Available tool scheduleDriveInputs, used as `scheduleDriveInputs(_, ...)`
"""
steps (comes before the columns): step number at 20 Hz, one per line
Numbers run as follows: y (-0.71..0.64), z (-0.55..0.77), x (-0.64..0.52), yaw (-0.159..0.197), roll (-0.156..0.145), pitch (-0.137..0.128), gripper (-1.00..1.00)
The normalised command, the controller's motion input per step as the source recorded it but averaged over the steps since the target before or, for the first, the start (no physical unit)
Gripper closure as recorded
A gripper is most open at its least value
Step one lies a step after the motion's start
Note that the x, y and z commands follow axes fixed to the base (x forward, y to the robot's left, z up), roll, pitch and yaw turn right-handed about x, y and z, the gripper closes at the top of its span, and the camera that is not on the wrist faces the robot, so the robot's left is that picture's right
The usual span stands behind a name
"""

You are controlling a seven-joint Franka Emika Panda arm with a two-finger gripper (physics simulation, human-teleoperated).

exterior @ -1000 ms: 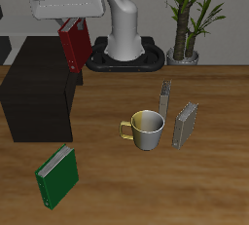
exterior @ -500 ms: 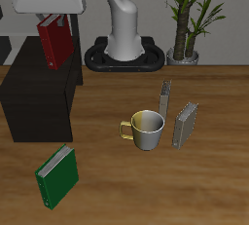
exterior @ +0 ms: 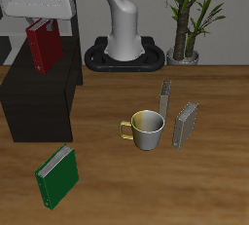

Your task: Place the red book upright on top of the shelf

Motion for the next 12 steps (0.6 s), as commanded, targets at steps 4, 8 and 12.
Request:
scheduleDriveInputs(4, -0.06, -0.20, 0.11, -0.014, -0.040, 0.012, 1.00)
scheduleDriveInputs(8, -0.11, -0.22, 0.13, 0.001, -0.041, 0.012, 1.00)
scheduleDriveInputs(12, -0.06, -0.20, 0.08, 0.023, -0.070, 0.017, -1.00)
